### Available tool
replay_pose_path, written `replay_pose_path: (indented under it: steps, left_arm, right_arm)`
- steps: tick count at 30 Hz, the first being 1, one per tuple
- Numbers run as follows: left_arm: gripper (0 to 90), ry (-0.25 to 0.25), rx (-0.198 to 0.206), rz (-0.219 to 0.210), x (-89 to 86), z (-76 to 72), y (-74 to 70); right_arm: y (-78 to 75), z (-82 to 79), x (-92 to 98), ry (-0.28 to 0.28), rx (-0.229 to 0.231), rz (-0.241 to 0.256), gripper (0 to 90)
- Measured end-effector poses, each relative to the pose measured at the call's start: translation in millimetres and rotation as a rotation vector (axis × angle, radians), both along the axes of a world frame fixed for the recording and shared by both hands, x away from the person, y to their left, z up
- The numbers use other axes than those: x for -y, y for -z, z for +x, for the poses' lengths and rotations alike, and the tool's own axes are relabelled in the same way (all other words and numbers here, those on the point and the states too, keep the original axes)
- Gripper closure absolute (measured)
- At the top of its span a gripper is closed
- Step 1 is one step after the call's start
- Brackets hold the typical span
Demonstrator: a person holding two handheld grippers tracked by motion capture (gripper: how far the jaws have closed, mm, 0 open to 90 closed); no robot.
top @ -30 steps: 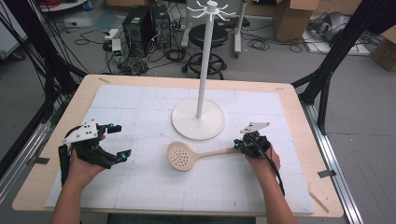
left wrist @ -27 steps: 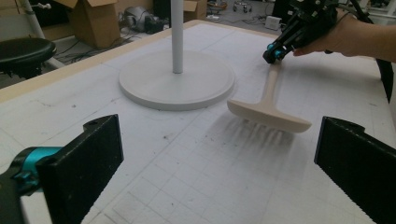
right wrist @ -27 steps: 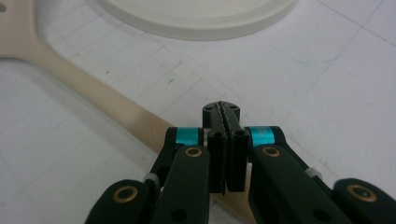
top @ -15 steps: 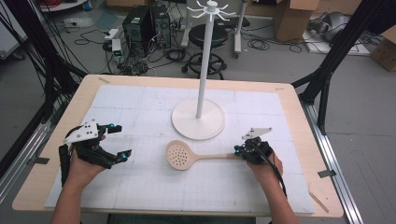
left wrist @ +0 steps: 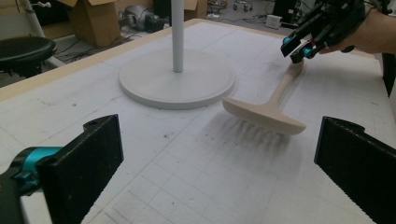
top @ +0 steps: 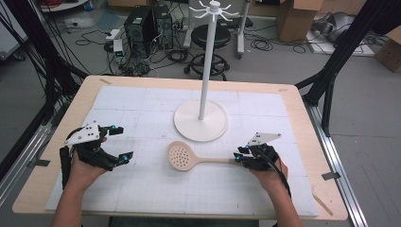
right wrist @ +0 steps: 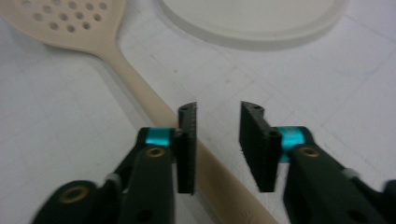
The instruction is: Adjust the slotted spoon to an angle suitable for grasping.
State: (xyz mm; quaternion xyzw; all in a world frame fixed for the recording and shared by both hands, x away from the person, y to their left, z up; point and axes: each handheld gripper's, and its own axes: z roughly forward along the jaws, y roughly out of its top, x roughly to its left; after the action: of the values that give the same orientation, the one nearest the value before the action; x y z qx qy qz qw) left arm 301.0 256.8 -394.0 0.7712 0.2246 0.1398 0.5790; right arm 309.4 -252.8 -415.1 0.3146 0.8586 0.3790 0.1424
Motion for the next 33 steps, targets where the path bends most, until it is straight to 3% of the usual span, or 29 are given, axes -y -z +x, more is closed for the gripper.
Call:
replay_pose_path:
  steps: [3, 6, 8, 9, 12, 16, 17, 24, 33]
  left_arm:
    - [1.7, 0.003, 0.000, 0.003, 0.9, -0.1, 0.2]
    - [1.7, 0.001, 0.000, 0.008, 1.5, -0.4, 0.2]
    - [1.7, 0.000, 0.001, 0.006, 1.5, -0.5, 0.1]
    - [1.7, 0.001, 0.001, 0.006, 1.1, -0.4, 0.0]
    - [1.7, 0.004, 0.001, 0.004, 0.8, -0.2, 0.0]
    - [1.8, -0.001, 0.002, 0.003, 0.3, -0.3, -0.3]
    - [1.8, -0.001, 0.002, 0.003, 0.0, -0.1, -0.2]
    - [1.7, -0.002, 0.001, 0.001, -0.2, -0.2, -0.3]
    - [1.7, -0.006, 0.007, -0.012, -2.9, -0.8, -1.7]
  right_arm:
    - [-4.3, -2.9, -6.2, -0.072, 0.022, -0.011, 48.4]
    - [-2.0, -4.1, -15.3, -0.115, 0.034, -0.067, 43.1]
    - [0.3, -3.8, -18.4, -0.121, 0.027, -0.090, 42.8]
    - [5.6, -2.7, -24.5, -0.132, 0.003, -0.141, 43.3]
    - [15.5, 1.7, -32.5, -0.163, -0.046, -0.204, 47.9]
    - [16.3, 4.8, -34.5, -0.173, -0.058, -0.195, 54.9]
    - [16.4, 4.9, -36.7, -0.187, -0.044, -0.200, 60.1]
    - [14.0, 2.2, -48.5, -0.273, -0.050, -0.196, 70.2]
    - [12.4, 2.9, -84.0, -0.351, -0.037, -0.210, 74.6]
